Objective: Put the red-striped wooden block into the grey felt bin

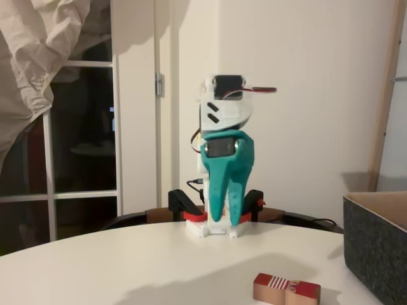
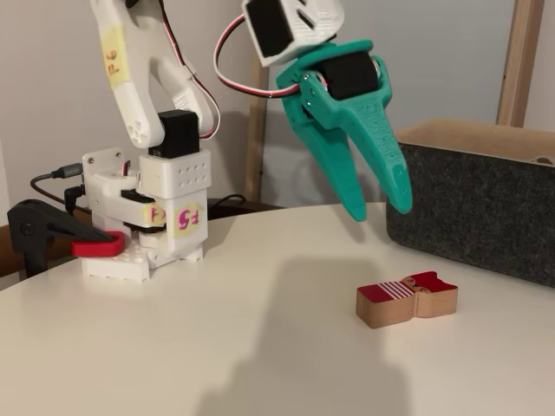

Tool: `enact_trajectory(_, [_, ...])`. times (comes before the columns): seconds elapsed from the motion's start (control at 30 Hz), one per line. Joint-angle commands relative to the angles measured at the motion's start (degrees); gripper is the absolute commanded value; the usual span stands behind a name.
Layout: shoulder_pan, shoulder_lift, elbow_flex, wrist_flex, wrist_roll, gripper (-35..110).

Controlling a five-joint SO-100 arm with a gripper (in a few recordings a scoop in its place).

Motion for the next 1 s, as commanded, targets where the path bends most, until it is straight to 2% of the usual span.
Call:
enact_trajectory(0.0, [-1.76,-1.76,-4.04,6.86,1.49,34])
enact_trajectory(0.17, [-7.82,-4.48,-5.1,10.99,-2.9,35])
enact_trajectory(0.43, [-18.11,-12.66,-7.82,11.25,-13.62,38])
enact_trajectory(0.97, [-20.48,-31.73,-19.34,7.29,-14.94,43])
